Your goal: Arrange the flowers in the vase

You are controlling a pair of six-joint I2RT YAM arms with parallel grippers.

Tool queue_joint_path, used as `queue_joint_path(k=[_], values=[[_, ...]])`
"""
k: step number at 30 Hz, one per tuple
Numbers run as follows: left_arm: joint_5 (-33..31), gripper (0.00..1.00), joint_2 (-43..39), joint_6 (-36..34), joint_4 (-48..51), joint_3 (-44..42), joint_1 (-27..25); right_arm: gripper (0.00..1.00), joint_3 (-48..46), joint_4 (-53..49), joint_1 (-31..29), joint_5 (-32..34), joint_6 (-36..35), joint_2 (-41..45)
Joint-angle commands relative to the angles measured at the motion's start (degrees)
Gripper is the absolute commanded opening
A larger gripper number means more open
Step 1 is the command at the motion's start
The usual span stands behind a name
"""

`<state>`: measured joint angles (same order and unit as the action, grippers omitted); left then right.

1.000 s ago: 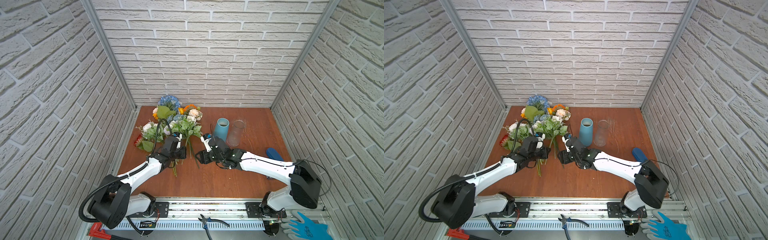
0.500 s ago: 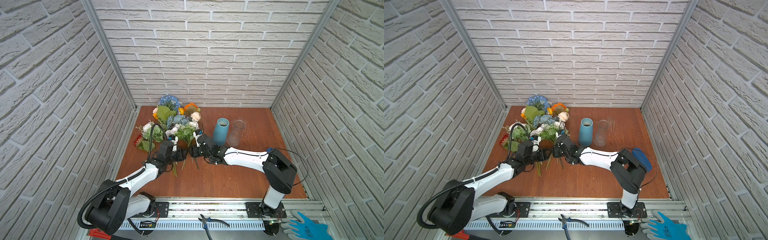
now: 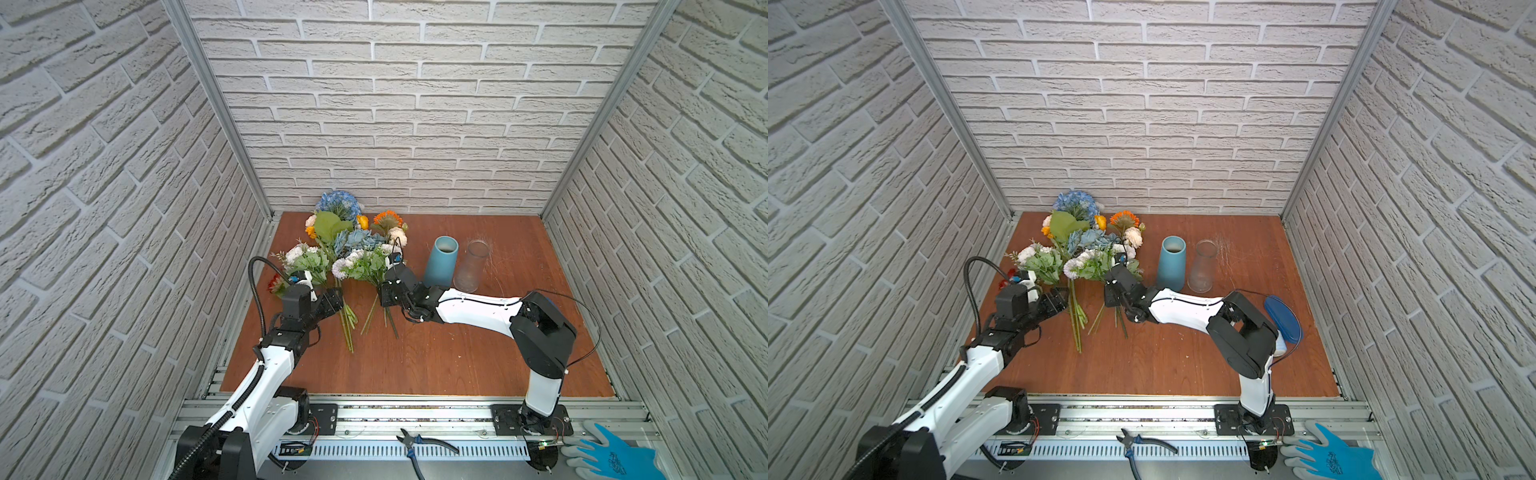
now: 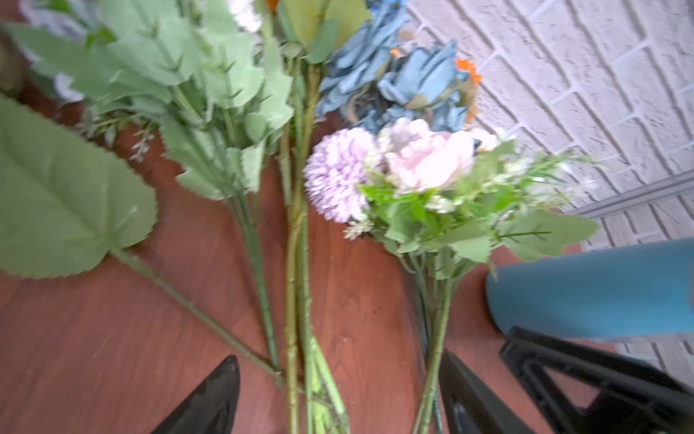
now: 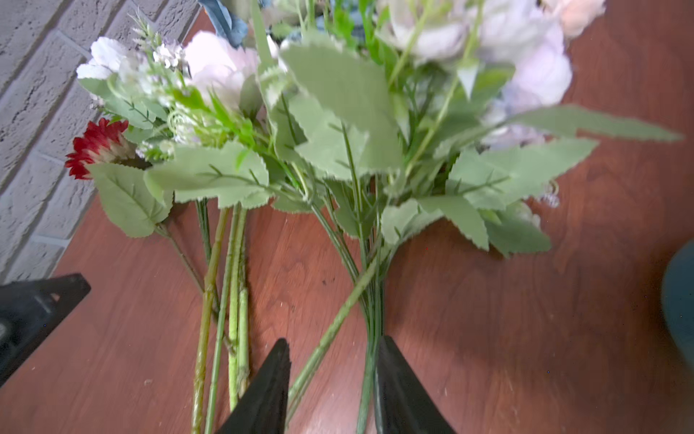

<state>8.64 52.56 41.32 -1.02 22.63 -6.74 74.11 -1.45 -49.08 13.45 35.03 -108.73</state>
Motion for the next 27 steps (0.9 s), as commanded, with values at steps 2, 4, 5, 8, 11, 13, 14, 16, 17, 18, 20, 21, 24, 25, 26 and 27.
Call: queue_joint_path(k=[2, 4, 5, 8, 11, 13, 14, 16, 17, 18, 20, 21, 24, 25, 26, 27], values=[[3.21, 0.82, 1.76, 1.02, -1.61, -1.32, 1.68, 0.40, 7.14, -0.92, 0.62, 4.25, -6.33, -3.56], [4.37, 0.82, 2.75, 1.17, -2.70, -1.13, 1.82, 0.40, 10.13, -1.45, 1.07, 4.17, -7.66, -6.41], [4.81, 0.82, 3.11, 1.05, -3.06, -1.09, 1.86, 0.39, 11.98, -2.16, 1.22, 4.34, -8.31, -7.77], [5.58, 0.82, 3.26, 1.12, -3.30, -0.94, 2.16, 0.39, 17.11, -6.03, 1.44, 5.03, -9.01, -11.36], [6.06, 0.82, 2.65, 1.31, -3.55, -1.08, 2.26, 0.39, 18.56, -7.02, 1.44, 5.75, -9.36, -13.27], [7.17, 0.82, 2.19, 1.46, -3.66, -1.06, 2.26, 0.41, 19.09, -7.42, 1.44, 6.37, -9.61, -14.28], [7.74, 0.81, 2.03, 1.42, -3.80, -1.09, 2.15, 0.43, 19.57, -7.49, 1.44, 6.45, -9.95, -15.00], [8.66, 0.80, 1.72, 1.61, -3.73, -1.10, 1.85, 0.46, 21.43, -8.24, 1.44, 6.80, -10.90, -16.75], [8.97, 0.80, 1.59, 1.66, -3.69, -1.08, 1.61, 0.47, 22.42, -8.64, 1.45, 7.21, -11.30, -17.63], [9.00, 0.80, 1.48, 1.66, -3.57, -1.10, 1.41, 0.47, 23.64, -9.12, 1.45, 7.67, -11.67, -18.48], [9.00, 0.80, 1.41, 1.58, -3.17, -1.18, 1.02, 0.45, 25.29, -9.14, 1.45, 8.36, -12.58, -19.88], [8.96, 0.79, 1.40, 1.70, -3.03, -1.14, 0.88, 0.41, 25.72, -8.90, 1.45, 8.90, -12.98, -20.27], [8.96, 0.79, 1.16, 1.91, -2.94, -1.32, 0.50, 0.24, 25.77, -7.71, 1.59, 9.60, -13.96, -20.08], [9.05, 0.78, 1.06, 2.16, -3.00, -1.35, 0.22, 0.18, 25.62, -7.08, 1.62, 9.45, -14.21, -19.50], [9.11, 0.78, 1.06, 2.51, -3.20, -1.45, -0.12, 0.12, 25.20, -6.23, 1.62, 9.09, -14.52, -18.83], [9.35, 0.77, 0.97, 2.91, -3.41, -1.48, -0.85, 0.07, 24.57, -5.04, 1.63, 8.71, -14.72, -17.97]])
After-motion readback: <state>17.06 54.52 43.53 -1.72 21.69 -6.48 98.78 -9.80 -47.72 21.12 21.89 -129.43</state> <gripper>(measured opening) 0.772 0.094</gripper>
